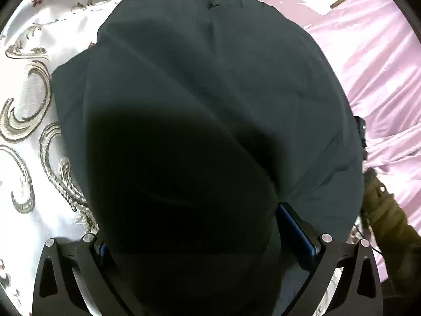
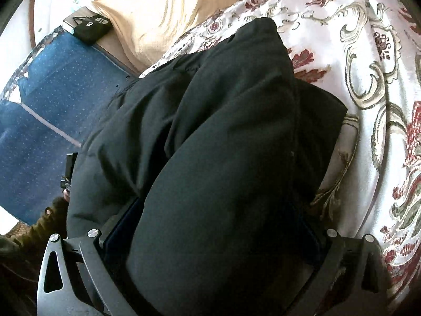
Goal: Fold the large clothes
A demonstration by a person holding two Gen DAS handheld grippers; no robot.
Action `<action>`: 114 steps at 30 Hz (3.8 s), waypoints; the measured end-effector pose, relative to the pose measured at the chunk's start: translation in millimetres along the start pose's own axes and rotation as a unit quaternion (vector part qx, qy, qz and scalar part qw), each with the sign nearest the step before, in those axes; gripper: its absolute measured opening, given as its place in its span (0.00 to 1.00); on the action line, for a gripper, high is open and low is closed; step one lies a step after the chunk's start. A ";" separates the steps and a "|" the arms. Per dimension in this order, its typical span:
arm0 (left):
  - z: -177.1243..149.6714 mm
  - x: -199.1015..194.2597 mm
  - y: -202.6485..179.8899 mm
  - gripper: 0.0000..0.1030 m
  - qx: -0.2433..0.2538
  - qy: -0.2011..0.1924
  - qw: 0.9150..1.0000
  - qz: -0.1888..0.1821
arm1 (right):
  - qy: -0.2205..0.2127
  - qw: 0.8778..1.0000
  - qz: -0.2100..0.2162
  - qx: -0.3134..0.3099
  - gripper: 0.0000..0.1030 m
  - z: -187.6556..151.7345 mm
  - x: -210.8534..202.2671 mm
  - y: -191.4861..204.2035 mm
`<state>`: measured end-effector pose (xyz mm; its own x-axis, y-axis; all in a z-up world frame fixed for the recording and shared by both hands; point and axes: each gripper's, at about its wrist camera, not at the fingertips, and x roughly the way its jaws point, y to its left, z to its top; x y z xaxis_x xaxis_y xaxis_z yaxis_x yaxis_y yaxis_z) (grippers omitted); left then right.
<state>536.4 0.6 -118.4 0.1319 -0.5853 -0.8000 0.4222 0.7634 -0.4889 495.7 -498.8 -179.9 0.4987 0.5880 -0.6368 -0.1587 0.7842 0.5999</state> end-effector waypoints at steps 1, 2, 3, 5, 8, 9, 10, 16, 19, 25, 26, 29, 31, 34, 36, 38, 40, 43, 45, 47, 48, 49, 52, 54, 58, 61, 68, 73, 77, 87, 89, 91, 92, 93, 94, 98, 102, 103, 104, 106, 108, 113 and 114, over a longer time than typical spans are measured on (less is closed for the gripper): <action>-0.5 0.9 -2.8 1.00 0.001 -0.007 1.000 0.005 | -0.002 1.000 -0.003 -0.002 0.99 -2.1 0.4 2.0; -2.4 1.3 -4.8 1.00 0.002 -0.017 1.000 0.010 | -0.003 1.000 -0.005 -0.003 0.99 -2.8 -0.6 2.8; -3.9 1.8 -6.1 1.00 0.004 -0.026 1.000 0.012 | -0.003 1.000 -0.007 -0.003 0.99 -2.6 1.0 3.6; -3.4 1.5 -3.9 1.00 0.009 -0.033 0.999 0.011 | -0.004 1.000 -0.010 -0.003 0.99 -1.4 1.6 6.1; -4.2 0.6 -2.8 1.00 0.012 -0.040 0.999 0.002 | -0.007 1.000 -0.016 -0.004 0.99 -3.7 -7.7 3.4; -3.7 1.1 -3.5 1.00 0.014 -0.043 0.999 0.000 | -0.009 1.000 -0.018 -0.005 0.99 -4.2 -7.7 5.8; -6.0 3.5 -0.5 1.00 0.015 -0.044 0.999 0.000 | -0.011 1.000 -0.018 -0.006 0.99 -4.1 -7.8 4.9; -4.1 5.8 -2.6 1.00 0.018 -0.050 0.999 -0.008 | -0.015 1.000 -0.022 -0.008 0.99 -1.1 -2.7 2.8; -9.3 5.1 -2.5 1.00 0.018 -0.051 0.998 -0.011 | -0.014 0.999 -0.032 -0.013 0.99 -3.2 -0.9 2.5; -12.3 -5.5 25.2 1.00 0.018 -0.055 0.998 -0.014 | -0.006 0.997 -0.065 -0.026 0.99 0.2 3.1 16.1; -13.5 -5.2 26.3 1.00 0.018 -0.056 0.998 -0.014 | -0.007 0.997 -0.067 -0.025 0.99 0.6 2.7 16.9; -13.2 -4.3 28.6 1.00 0.015 -0.053 0.998 -0.015 | -0.006 0.997 -0.075 -0.020 0.99 2.6 1.9 19.2; -13.5 -3.4 30.6 1.00 0.013 -0.046 0.999 -0.016 | 0.001 0.996 -0.084 -0.005 0.99 6.0 2.3 20.7; -7.5 -3.1 32.1 1.00 -0.007 -0.018 1.000 -0.008 | 0.028 0.994 -0.108 0.009 0.99 12.6 3.8 30.6; -5.9 -3.8 30.2 1.00 -0.021 -0.012 1.000 0.006 | 0.048 0.991 -0.119 0.024 0.99 17.9 4.9 36.6; -7.8 -6.3 25.6 0.96 -0.030 -0.015 0.999 0.023 | 0.056 0.990 -0.121 0.033 0.99 15.2 3.6 38.6; -11.1 -11.2 20.6 0.86 -0.030 -0.025 0.999 0.037 | 0.059 0.989 -0.131 0.035 0.99 15.1 2.8 43.4; -13.3 -17.3 14.7 0.72 -0.038 -0.036 0.997 0.059 | 0.051 0.989 -0.139 0.020 0.90 13.3 -1.8 56.1; -12.7 -20.6 9.7 0.64 -0.049 -0.041 0.995 0.078 | 0.041 0.989 -0.144 0.009 0.79 12.4 -7.2 63.4; -11.5 -24.2 1.2 0.55 -0.052 -0.046 0.992 0.104 | 0.031 0.988 -0.153 -0.002 0.71 11.6 -12.0 71.3; -11.3 -26.2 -5.0 0.48 -0.049 -0.051 0.990 0.120 | 0.027 0.987 -0.157 -0.007 0.65 12.0 -12.4 76.4; -11.3 -27.4 -8.5 0.42 -0.045 -0.053 0.989 0.130 | 0.024 0.987 -0.160 -0.013 0.62 12.9 -14.6 81.1; -8.8 -30.9 -32.9 0.29 -0.017 -0.063 0.982 0.175 | 0.010 0.986 -0.168 -0.024 0.42 14.9 -22.7 93.9; -8.2 -38.4 -50.5 0.25 0.006 -0.074 0.976 0.207 | 0.000 0.985 -0.171 -0.029 0.30 19.5 -31.4 104.7; -3.7 -60.2 -69.6 0.21 0.024 -0.095 0.969 0.228 | -0.030 0.985 -0.166 -0.036 0.25 24.6 -60.8 124.4; -12.1 -82.3 -81.8 0.20 0.025 -0.110 0.964 0.239 | -0.047 0.987 -0.147 -0.052 0.24 22.6 -78.1 142.6; -40.6 -125.5 -103.3 0.20 0.023 -0.127 0.960 0.247 | -0.062 0.986 -0.124 -0.090 0.24 12.5 -101.0 192.2; -68.9 -149.8 -113.9 0.20 0.014 -0.134 0.959 0.248 | -0.060 0.985 -0.119 -0.109 0.24 -2.8 -115.6 213.8; -91.9 -154.1 -121.1 0.20 0.020 -0.132 0.958 0.255 | -0.057 0.984 -0.120 -0.120 0.24 -19.3 -129.1 228.1; -123.1 -130.5 -116.1 0.21 0.015 -0.102 0.963 0.249 | -0.041 0.984 -0.136 -0.105 0.24 -59.9 -128.0 220.9; -126.3 -114.7 -107.3 0.21 0.007 -0.077 0.965 0.251 | -0.027 0.985 -0.146 -0.092 0.25 -66.8 -118.5 210.8; -130.1 -107.3 -105.4 0.23 0.011 -0.073 0.963 0.260 | -0.012 0.983 -0.164 -0.087 0.27 -72.0 -107.6 201.6; -132.1 -105.3 -103.4 0.23 0.009 -0.073 0.962 0.261 | -0.009 0.980 -0.176 -0.089 0.29 -74.9 -103.3 197.6; -132.4 -104.9 -102.0 0.25 0.006 -0.073 0.963 0.260 | -0.007 0.980 -0.182 -0.087 0.32 -77.2 -100.4 193.4; -132.6 -104.2 -99.9 0.28 0.001 -0.070 0.963 0.259 | -0.004 0.979 -0.183 -0.084 0.34 -78.6 -98.6 191.5; -132.3 -100.7 -94.0 0.40 -0.018 -0.056 0.961 0.270 | 0.017 0.974 -0.212 -0.077 0.50 -81.8 -88.2 183.8; -137.4 -101.3 -87.2 0.60 -0.036 -0.061 0.959 0.274 | 0.041 0.960 -0.258 -0.097 0.76 -90.2 -80.0 185.1; -139.8 -103.5 -84.9 0.62 -0.046 -0.066 0.958 0.276 | 0.042 0.956 -0.272 -0.101 0.79 -92.5 -80.3 184.8; -141.9 -105.9 -83.5 0.62 -0.054 -0.069 0.957 0.277 | 0.042 0.953 -0.281 -0.103 0.88 -92.5 -82.9 186.1; -146.0 -111.9 -81.4 0.69 -0.069 -0.078 0.955 0.279 | 0.030 0.943 -0.311 -0.112 0.97 -93.7 -90.0 187.7; -151.4 -121.6 -83.0 0.79 -0.080 -0.097 0.950 0.285 | 0.013 0.937 -0.328 -0.121 0.98 -94.1 -99.9 191.2; -160.0 -140.9 -102.0 0.95 -0.064 -0.144 0.934 0.319 | -0.009 0.934 -0.341 -0.106 0.98 -96.1 -118.5 193.5; -162.5 -144.5 -108.5 0.96 -0.057 -0.156 0.931 0.325 | -0.017 0.931 -0.349 -0.105 0.98 -97.8 -121.8 195.1</action>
<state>325.8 46.7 -6.2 0.5874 -0.0256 -0.8089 0.0655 0.9977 0.0159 320.7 -398.1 -32.7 0.5693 -0.0826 -0.8179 0.0523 0.9966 -0.0642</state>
